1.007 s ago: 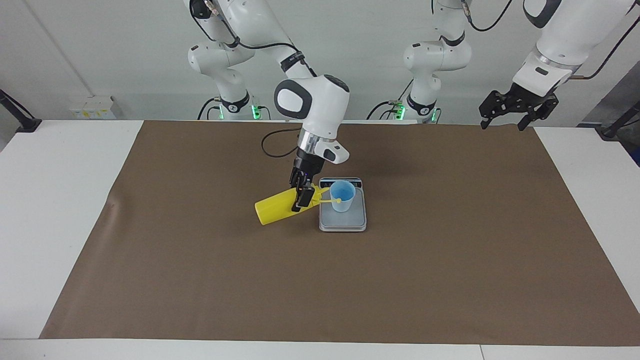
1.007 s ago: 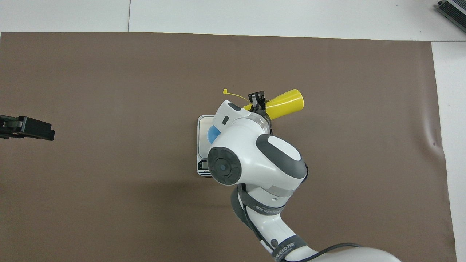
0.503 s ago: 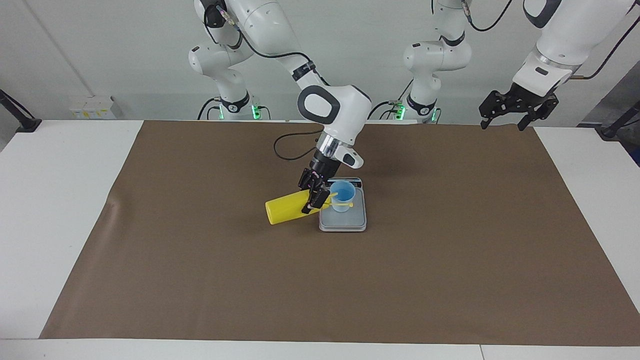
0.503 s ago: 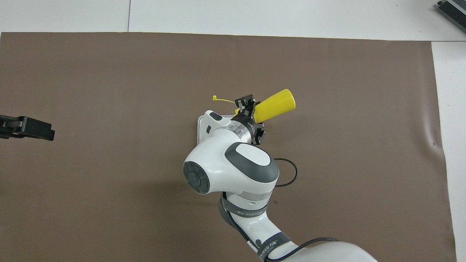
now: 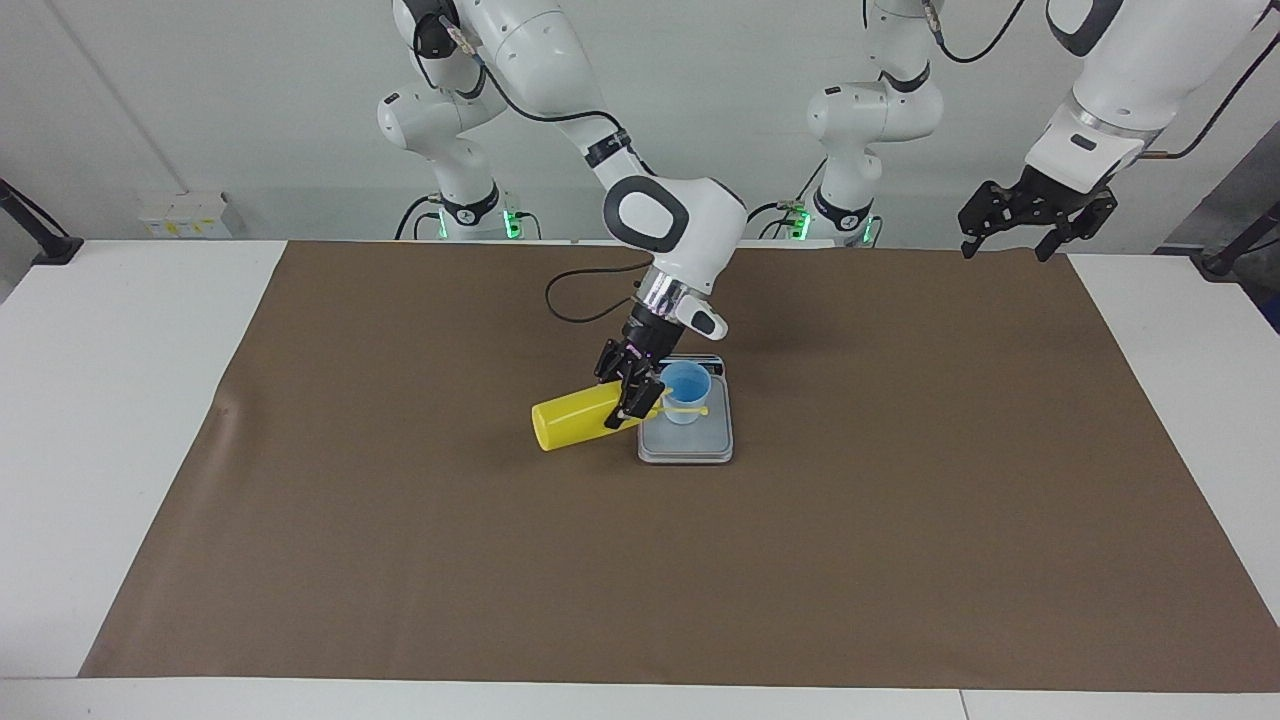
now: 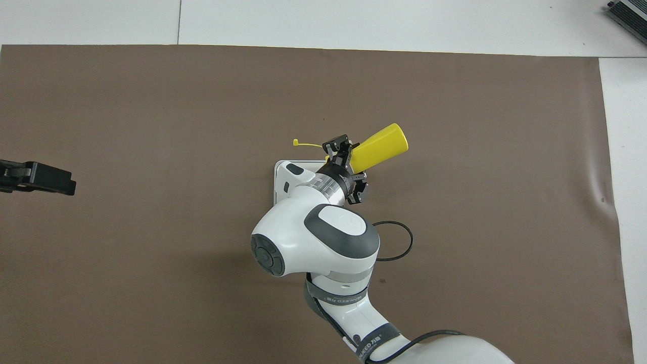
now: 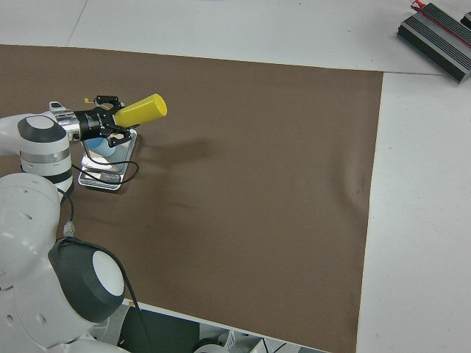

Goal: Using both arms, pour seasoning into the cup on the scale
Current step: 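Tilt the yellow bottle nozzle-down over the cup with the right gripper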

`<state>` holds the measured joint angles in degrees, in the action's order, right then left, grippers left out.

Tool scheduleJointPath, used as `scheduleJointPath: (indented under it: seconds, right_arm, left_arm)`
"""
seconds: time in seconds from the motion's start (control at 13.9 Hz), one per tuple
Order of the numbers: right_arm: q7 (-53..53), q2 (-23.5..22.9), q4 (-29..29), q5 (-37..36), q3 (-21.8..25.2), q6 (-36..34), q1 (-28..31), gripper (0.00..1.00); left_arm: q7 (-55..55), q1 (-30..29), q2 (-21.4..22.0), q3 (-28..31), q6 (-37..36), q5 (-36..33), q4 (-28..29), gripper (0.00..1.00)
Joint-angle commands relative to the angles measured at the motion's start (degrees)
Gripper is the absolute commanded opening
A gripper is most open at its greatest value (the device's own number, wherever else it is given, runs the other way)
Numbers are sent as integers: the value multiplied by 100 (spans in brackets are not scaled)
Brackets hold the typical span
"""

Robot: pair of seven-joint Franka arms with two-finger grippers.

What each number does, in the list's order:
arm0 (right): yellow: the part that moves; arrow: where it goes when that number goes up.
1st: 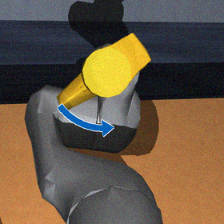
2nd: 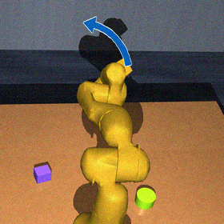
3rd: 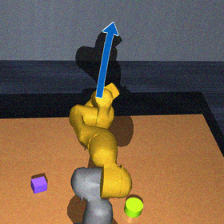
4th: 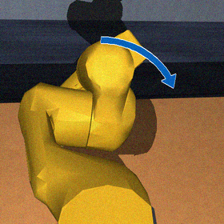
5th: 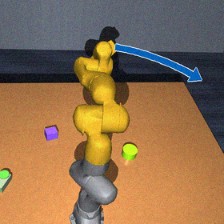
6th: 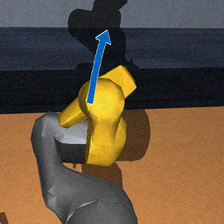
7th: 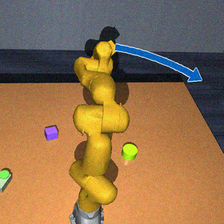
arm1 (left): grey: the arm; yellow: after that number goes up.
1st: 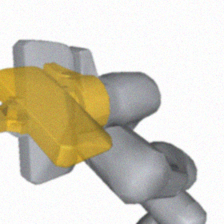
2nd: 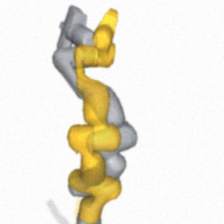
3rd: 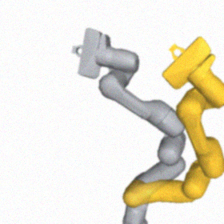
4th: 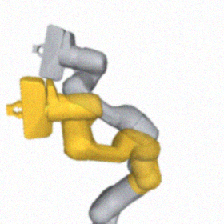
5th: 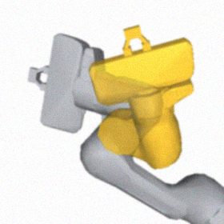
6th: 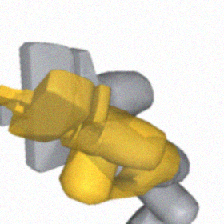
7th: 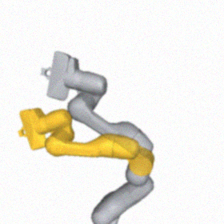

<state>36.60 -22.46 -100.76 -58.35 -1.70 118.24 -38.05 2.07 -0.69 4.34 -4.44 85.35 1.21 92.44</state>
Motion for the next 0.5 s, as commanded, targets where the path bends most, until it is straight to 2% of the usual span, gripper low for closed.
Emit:
scheduleJointPath:
  seconds: [0.0,0.43]
  right_arm:
    - [-39,58,-128,-326,-14,-64,-36,0]
    - [-39,58,-137,-326,-23,24,-27,0]
  left_arm:
    - [-48,-54,163,-13,8,72,178,100]
    - [-48,-54,163,-13,8,72,178,100]
